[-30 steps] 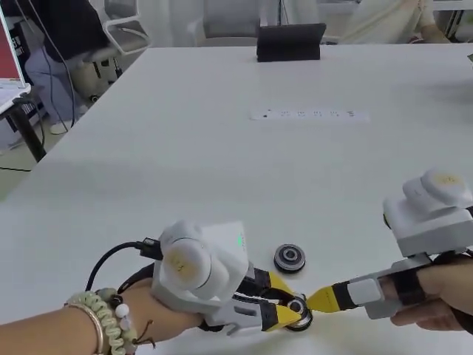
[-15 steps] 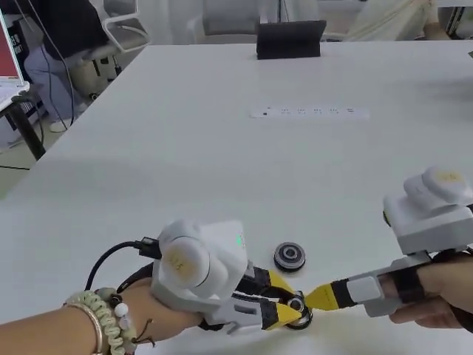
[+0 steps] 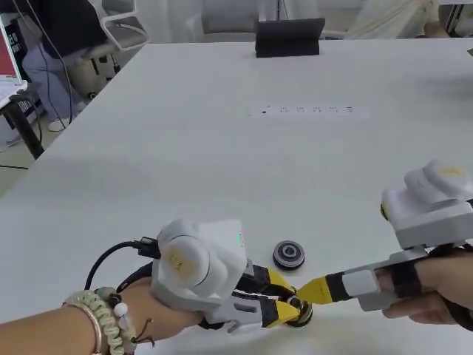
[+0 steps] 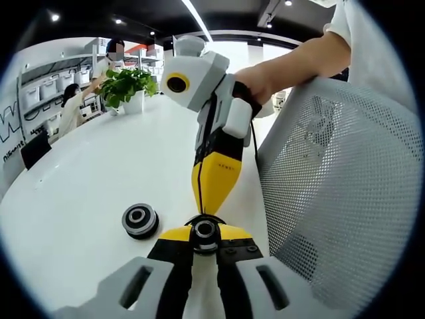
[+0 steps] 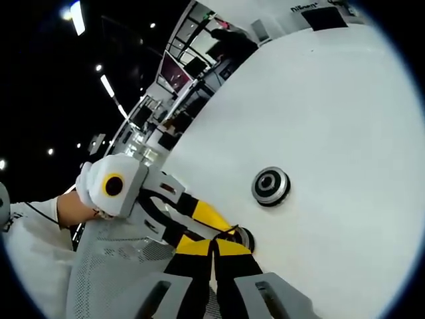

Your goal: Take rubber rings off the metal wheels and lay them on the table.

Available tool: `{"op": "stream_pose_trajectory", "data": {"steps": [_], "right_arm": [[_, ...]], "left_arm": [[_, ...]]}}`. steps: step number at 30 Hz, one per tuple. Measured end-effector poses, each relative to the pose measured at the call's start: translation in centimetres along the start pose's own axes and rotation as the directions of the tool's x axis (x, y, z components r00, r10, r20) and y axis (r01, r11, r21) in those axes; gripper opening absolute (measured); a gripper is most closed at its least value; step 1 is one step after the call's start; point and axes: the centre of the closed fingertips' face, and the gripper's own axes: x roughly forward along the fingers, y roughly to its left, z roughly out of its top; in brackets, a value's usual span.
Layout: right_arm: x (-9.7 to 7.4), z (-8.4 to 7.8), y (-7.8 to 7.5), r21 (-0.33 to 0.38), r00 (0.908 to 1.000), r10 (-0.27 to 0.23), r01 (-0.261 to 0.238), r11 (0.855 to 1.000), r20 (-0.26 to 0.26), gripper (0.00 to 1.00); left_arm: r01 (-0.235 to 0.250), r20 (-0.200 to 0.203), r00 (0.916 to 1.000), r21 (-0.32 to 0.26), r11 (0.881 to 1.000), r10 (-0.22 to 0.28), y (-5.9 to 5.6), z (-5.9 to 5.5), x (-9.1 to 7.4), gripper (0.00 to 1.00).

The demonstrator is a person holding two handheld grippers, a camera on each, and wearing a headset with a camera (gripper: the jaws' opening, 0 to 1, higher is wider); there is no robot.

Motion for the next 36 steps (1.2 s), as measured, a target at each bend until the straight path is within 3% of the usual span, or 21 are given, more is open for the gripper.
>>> {"op": "stream_pose_trajectory", "data": {"steps": [8,13,36], "right_arm": [[0.1,-0.3,-0.2,0.001,0.9999,-0.001,0.001,1.000,-0.013,0.00],[0.1,-1.0,-1.2,0.008,0.9987,-0.033,0.033,0.999,-0.039,0.00],[-0.6,-0.6,-2.1,-0.007,0.9961,-0.087,0.087,0.996,-0.016,0.00]], "left_arm": [[-0.003,-0.001,1.0000,-0.002,1.000,0.003,0.0,0.0,0.0,0.07],[-0.006,-0.003,1.0000,-0.003,1.000,0.006,0.1,0.0,0.0,0.07],[0.000,-0.034,0.9994,-0.044,0.999,-0.001,0.1,0.1,-0.2,0.10]]}}
